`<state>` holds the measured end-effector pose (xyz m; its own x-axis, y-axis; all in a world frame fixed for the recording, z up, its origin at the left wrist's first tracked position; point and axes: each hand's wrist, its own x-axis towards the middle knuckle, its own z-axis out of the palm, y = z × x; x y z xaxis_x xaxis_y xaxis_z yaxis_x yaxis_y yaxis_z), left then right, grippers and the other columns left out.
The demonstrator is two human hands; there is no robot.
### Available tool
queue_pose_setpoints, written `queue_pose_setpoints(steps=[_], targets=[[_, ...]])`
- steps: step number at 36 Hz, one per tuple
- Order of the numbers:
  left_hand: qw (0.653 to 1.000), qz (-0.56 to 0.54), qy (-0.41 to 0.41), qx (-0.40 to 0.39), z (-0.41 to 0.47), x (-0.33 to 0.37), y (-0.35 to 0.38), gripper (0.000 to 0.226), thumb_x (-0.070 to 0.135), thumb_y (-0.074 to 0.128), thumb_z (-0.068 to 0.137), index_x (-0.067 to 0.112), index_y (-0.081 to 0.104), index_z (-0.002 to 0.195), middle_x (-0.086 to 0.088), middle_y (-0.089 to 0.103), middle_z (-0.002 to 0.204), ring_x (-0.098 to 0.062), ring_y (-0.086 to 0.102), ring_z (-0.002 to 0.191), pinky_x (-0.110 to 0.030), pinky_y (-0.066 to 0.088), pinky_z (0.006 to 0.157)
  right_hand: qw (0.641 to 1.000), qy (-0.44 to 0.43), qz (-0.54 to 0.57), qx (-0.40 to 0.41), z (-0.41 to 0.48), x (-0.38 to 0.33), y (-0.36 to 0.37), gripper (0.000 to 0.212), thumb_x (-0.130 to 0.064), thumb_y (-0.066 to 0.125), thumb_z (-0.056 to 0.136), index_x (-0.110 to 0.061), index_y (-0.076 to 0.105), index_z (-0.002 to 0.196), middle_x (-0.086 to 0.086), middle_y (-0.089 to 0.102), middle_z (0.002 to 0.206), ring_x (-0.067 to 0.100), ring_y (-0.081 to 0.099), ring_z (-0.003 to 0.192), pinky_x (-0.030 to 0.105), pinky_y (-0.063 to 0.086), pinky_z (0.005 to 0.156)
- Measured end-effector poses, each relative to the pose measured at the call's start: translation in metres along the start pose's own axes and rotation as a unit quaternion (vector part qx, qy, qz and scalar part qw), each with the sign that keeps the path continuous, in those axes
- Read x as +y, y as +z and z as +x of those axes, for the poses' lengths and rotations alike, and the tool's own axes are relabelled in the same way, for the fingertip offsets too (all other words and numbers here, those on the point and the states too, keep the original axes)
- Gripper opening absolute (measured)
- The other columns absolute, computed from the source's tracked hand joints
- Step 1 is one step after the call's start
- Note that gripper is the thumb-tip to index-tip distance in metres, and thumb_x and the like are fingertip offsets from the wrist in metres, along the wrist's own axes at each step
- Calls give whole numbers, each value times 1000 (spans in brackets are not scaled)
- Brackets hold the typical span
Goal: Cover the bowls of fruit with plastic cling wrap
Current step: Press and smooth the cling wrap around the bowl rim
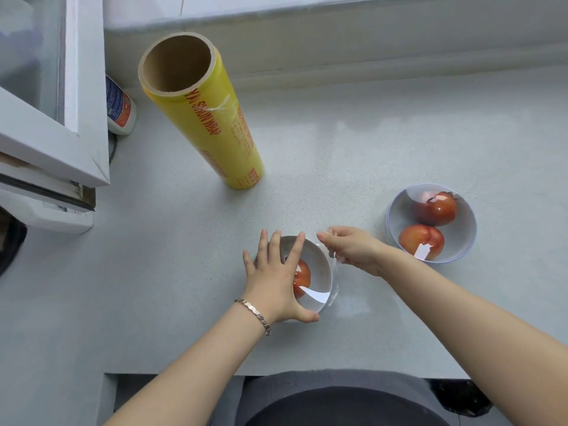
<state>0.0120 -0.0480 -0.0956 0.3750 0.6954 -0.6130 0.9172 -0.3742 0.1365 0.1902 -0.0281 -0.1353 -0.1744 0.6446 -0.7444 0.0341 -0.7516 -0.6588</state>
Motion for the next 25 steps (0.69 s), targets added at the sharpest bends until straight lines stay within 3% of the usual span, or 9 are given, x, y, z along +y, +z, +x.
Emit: queue_pose_setpoints(steps=[5, 10, 15, 20, 25], targets=[[1000, 1, -3, -2, 1, 0, 0, 136, 70, 70, 53, 33, -28, 140, -9, -17, 151, -34, -25, 139, -63, 2, 111, 991, -84, 70, 71, 1, 7, 3, 29, -19, 51, 94, -16, 44, 66, -6, 36, 46, 3, 33, 40, 13, 28, 44], [1000, 4, -4, -4, 2, 0, 0, 136, 70, 70, 53, 33, -28, 140, -9, -17, 151, -33, -25, 139, -62, 2, 111, 975, -120, 135, 131, 5, 2, -2, 28, -17, 51, 93, -16, 45, 66, -8, 39, 43, 3, 34, 39, 17, 30, 49], [1000, 3, -2, -12, 2, 0, -1, 136, 70, 70, 54, 32, -28, 140, -8, -18, 151, -34, -27, 138, -62, 0, 111, 983, -92, 57, 146, 11, 1, 1, 27, -16, 59, 89, -14, 48, 65, -1, 44, 47, 3, 37, 35, 18, 33, 43], [1000, -1, -2, -5, 2, 0, -1, 136, 70, 70, 53, 33, -27, 140, -8, -16, 152, -33, -25, 139, -62, 1, 111, 971, -96, -116, 185, 13, 11, 7, 33, -22, 63, 85, -16, 42, 61, -1, 40, 53, 12, 35, 49, 25, 30, 51], [1000, -3, -1, -1, 2, -1, 0, 135, 70, 70, 53, 32, -24, 142, -8, -16, 152, -32, -25, 139, -61, 1, 111, 957, -111, -177, 201, 10, 17, 26, 29, -24, 59, 87, -11, 43, 67, -1, 41, 59, 15, 35, 58, 27, 30, 54]])
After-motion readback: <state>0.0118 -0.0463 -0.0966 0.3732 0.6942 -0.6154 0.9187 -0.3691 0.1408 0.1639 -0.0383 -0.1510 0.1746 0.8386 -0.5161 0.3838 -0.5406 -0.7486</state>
